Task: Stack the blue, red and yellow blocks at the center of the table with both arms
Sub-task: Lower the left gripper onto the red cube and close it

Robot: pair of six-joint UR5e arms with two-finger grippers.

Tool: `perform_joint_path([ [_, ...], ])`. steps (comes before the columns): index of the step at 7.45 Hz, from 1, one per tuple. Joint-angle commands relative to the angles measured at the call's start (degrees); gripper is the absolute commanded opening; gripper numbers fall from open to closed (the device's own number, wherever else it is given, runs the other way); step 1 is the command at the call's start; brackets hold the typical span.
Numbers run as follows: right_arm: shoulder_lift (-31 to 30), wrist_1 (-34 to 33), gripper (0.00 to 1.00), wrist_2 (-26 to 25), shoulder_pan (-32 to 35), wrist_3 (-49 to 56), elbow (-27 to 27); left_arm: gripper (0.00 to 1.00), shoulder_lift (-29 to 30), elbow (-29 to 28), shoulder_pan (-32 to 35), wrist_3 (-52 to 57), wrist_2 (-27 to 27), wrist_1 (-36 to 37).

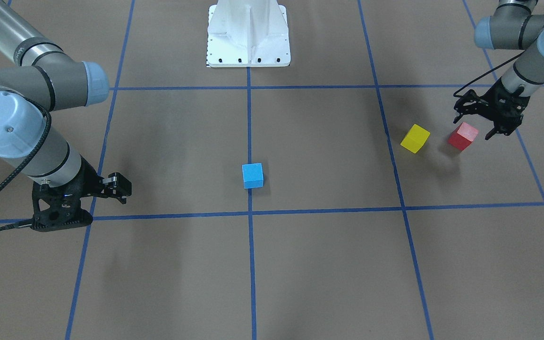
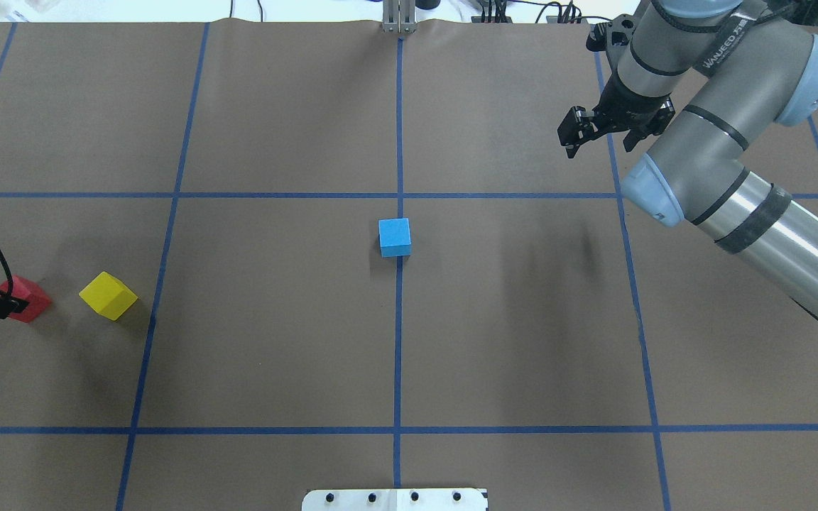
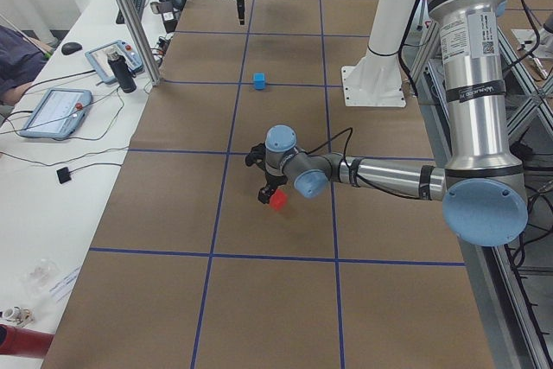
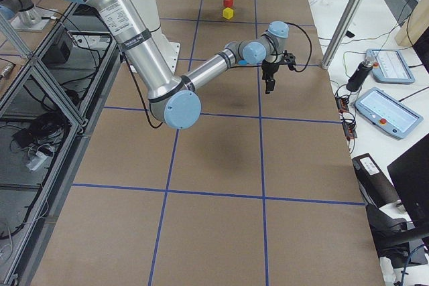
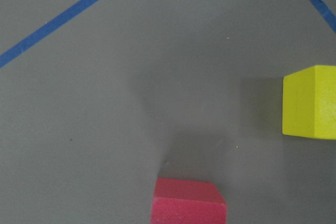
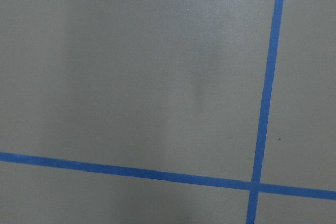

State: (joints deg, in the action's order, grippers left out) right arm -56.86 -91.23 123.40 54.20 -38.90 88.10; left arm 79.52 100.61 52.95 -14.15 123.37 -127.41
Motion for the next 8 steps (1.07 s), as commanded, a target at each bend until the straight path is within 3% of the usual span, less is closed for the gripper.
perform_joint_path([
  [1,-0.09,0.0,0.99,0.0,0.03,-0.12,-0.03,0.99,0.1,-0.85,-1.1,-0.17,-0.23,-0.03],
  [4,-0.18,0.0,0.99,-0.09,0.03,-0.03,-0.03,0.99,1.16,-2.78,-1.62,-0.08,-0.32,-0.21],
  [5,-0.27,0.0,0.99,-0.09,0.03,-0.03,-0.03,0.9,1.16,-2.96,-1.89,0.0,-0.41,-0.29],
  [7,-0.27,0.0,0.99,-0.09,-0.06,-0.12,-0.12,0.63,1.16,-2.96,-1.98,0.0,-0.49,-0.29],
  [8,-0.27,0.0,0.99,-0.09,-0.06,-0.21,-0.12,0.26,1.16,-2.87,-1.89,-0.08,-1.1,-0.21],
])
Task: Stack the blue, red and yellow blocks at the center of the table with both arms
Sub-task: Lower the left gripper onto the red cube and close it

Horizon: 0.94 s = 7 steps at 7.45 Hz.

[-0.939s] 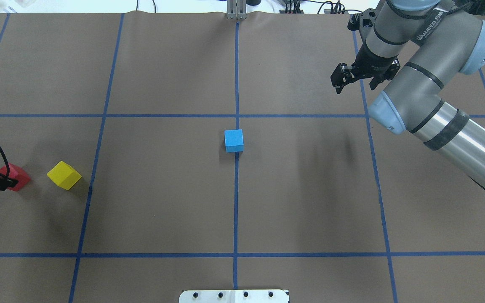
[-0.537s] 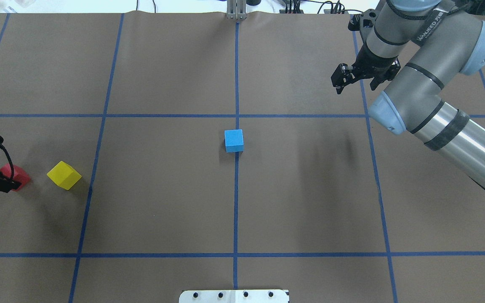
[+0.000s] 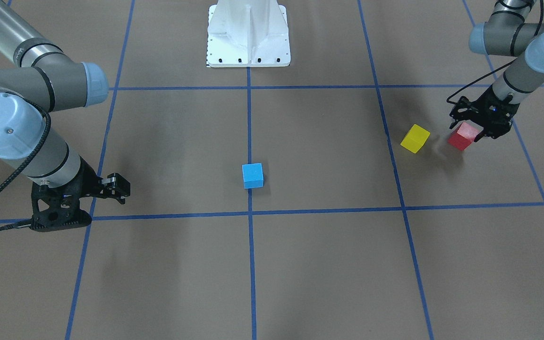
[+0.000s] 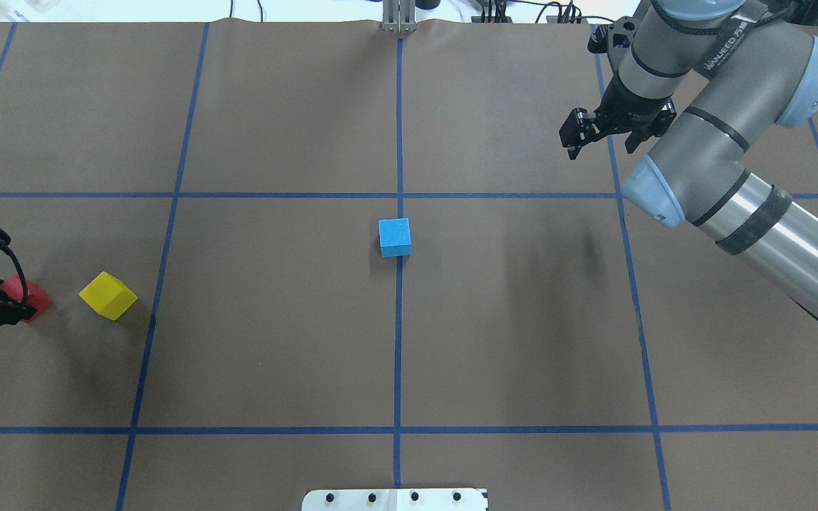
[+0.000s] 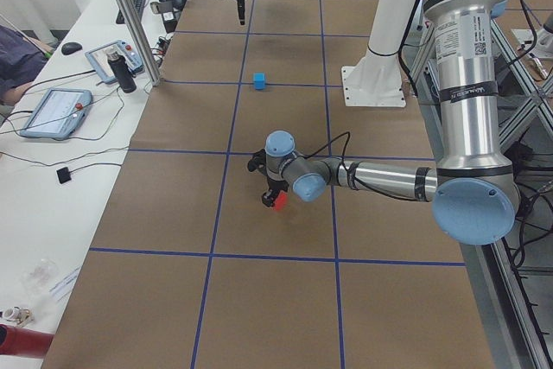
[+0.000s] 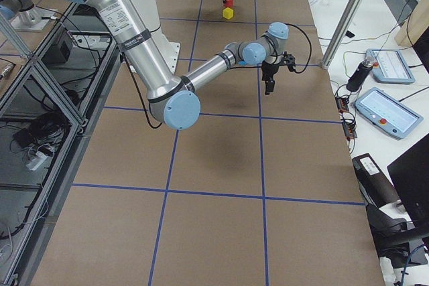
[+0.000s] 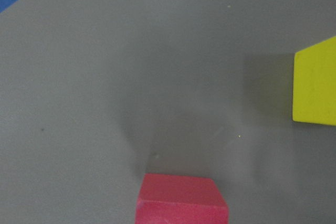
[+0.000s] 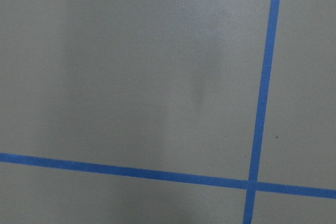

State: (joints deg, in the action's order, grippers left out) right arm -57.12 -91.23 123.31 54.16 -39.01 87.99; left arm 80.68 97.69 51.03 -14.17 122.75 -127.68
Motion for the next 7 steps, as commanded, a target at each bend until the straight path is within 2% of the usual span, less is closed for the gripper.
perform_joint_path([
  [1,0.08,0.0,0.99,0.0,-0.02,-0.18,0.07,0.0,-0.08,0.56,0.12,-0.41,-0.49,0.15],
  [2,0.08,0.0,0.99,0.0,-0.02,-0.27,0.16,0.0,-0.26,1.7,0.29,-0.68,0.03,0.5],
  [3,0.17,0.0,0.99,0.0,-0.02,-0.19,0.07,0.0,0.0,4.06,0.47,-0.77,0.29,4.24],
  [4,0.17,0.0,0.99,0.09,0.07,-0.1,0.16,0.0,1.83,8.96,0.38,-1.12,0.21,13.85],
  [5,0.17,0.0,0.99,0.61,0.16,0.25,0.16,0.0,8.46,11.53,0.73,-1.29,0.12,25.0],
  [7,0.08,-0.18,0.99,1.57,0.95,0.34,0.07,0.0,24.27,11.65,0.47,-8.98,0.21,41.9],
])
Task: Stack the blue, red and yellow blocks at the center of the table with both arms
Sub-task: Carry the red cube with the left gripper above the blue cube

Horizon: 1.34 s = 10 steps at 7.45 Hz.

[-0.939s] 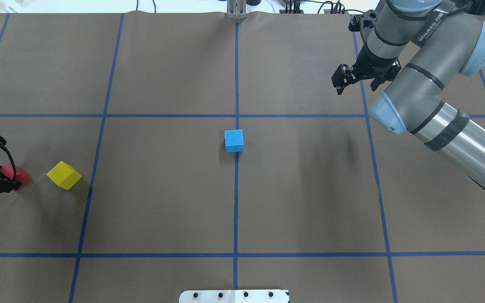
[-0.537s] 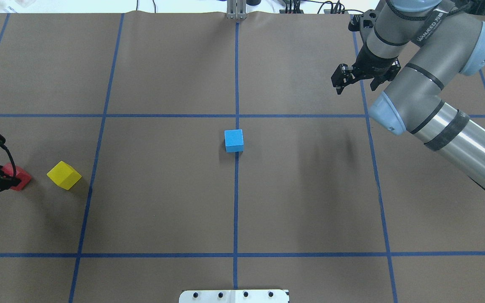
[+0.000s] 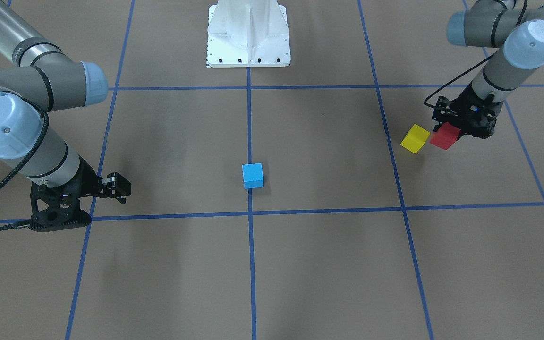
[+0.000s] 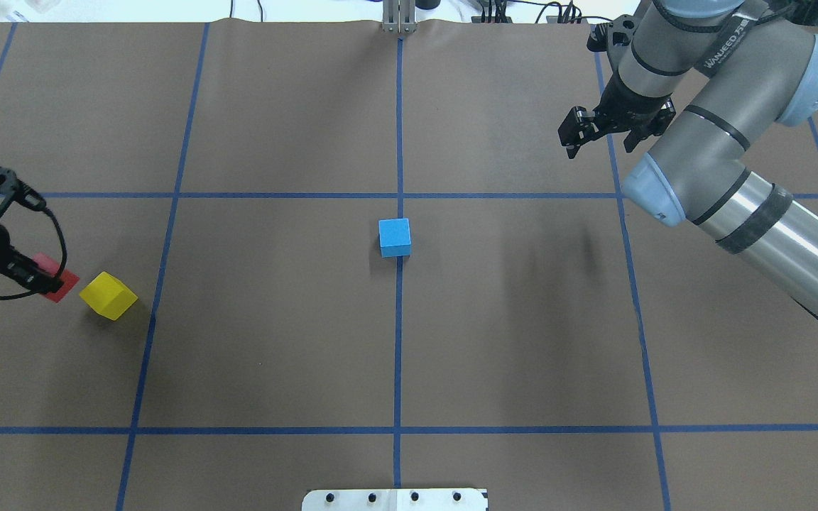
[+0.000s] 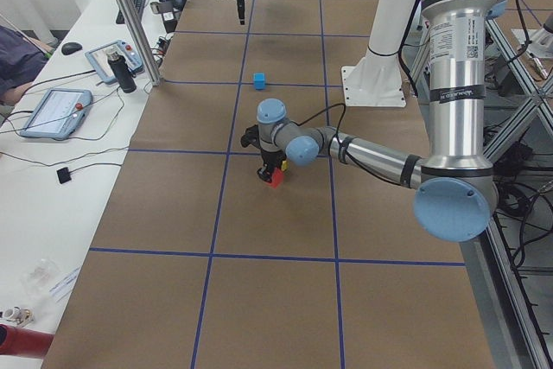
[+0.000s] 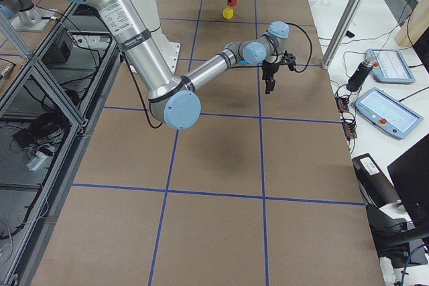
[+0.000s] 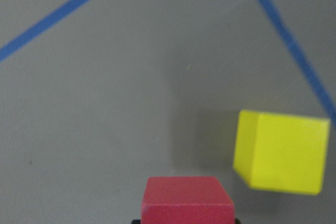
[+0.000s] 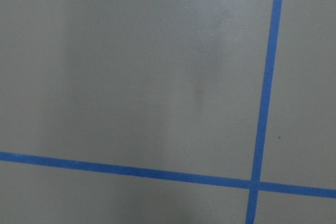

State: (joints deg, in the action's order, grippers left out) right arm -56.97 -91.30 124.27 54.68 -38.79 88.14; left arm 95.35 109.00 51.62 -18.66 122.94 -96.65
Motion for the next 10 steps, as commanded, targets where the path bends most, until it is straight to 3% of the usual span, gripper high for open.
perform_joint_path([
  [1,-0.94,0.07,0.99,0.53,0.43,0.11,-0.07,0.0,17.16,-0.88,-0.46,-9.77,0.11,16.96],
  [4,-1.13,0.16,0.99,0.36,0.69,0.47,-0.07,0.0,34.33,-11.67,-7.31,-35.14,0.2,17.2],
  [6,-1.13,0.16,0.99,0.44,0.78,0.47,0.02,0.0,39.7,-16.33,-11.44,-47.04,0.02,11.42],
  [8,-1.21,0.16,0.99,0.44,0.87,0.47,0.19,0.0,47.09,-25.63,-13.73,-49.19,-0.5,9.83],
  [10,-2.87,0.07,0.99,0.97,3.49,6.4,0.28,0.0,50.26,-30.66,-13.91,-50.34,-0.5,7.35],
])
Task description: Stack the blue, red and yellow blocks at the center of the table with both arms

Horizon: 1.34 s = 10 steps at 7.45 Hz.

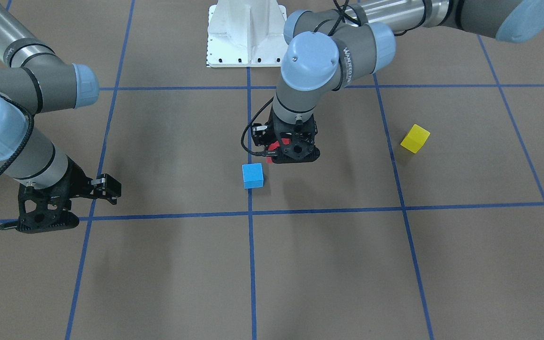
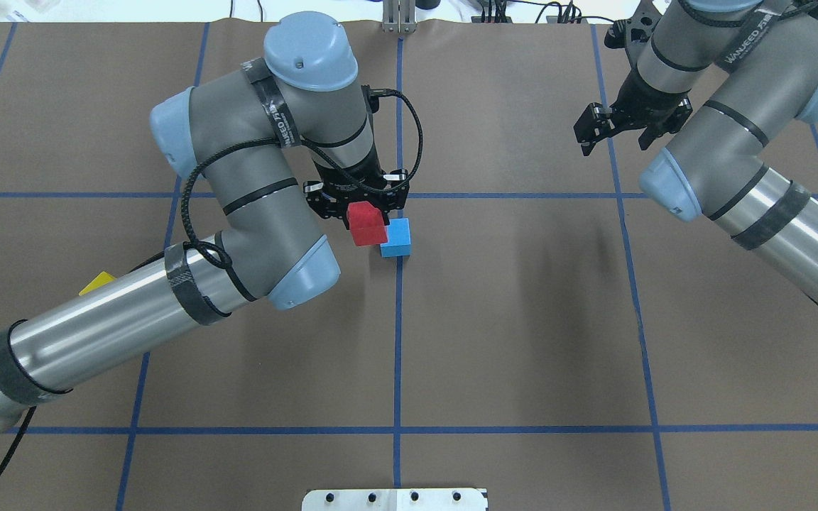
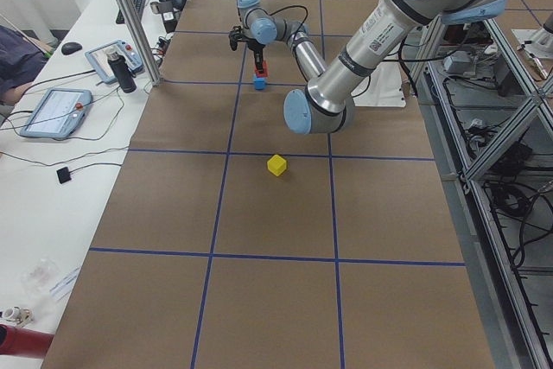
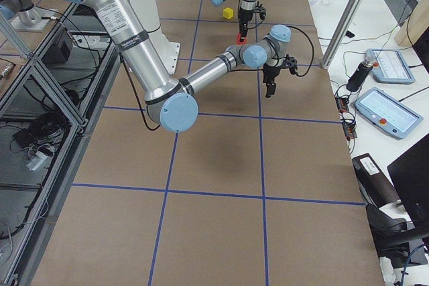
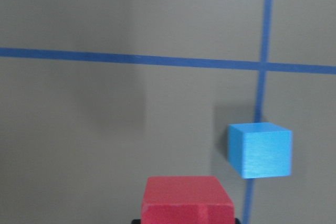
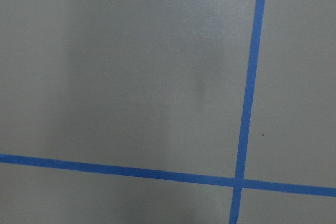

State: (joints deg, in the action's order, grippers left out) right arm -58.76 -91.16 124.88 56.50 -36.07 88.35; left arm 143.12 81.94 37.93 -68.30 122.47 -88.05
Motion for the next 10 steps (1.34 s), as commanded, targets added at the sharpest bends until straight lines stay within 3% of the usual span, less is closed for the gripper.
perform_joint_path([
  [1,-2.93,-0.07,0.99,2.37,4.21,6.51,0.07,0.0,4.0,-5.54,-0.4,-0.69,-0.13,-1.24],
  [3,-5.66,-0.07,0.99,3.18,7.3,11.19,0.07,0.0,4.19,-6.17,-1.19,-1.13,-2.14,-1.42],
  [10,-8.48,1.95,0.99,4.67,9.33,11.47,0.25,0.0,4.19,-8.72,-2.16,-1.13,-2.94,-3.0],
])
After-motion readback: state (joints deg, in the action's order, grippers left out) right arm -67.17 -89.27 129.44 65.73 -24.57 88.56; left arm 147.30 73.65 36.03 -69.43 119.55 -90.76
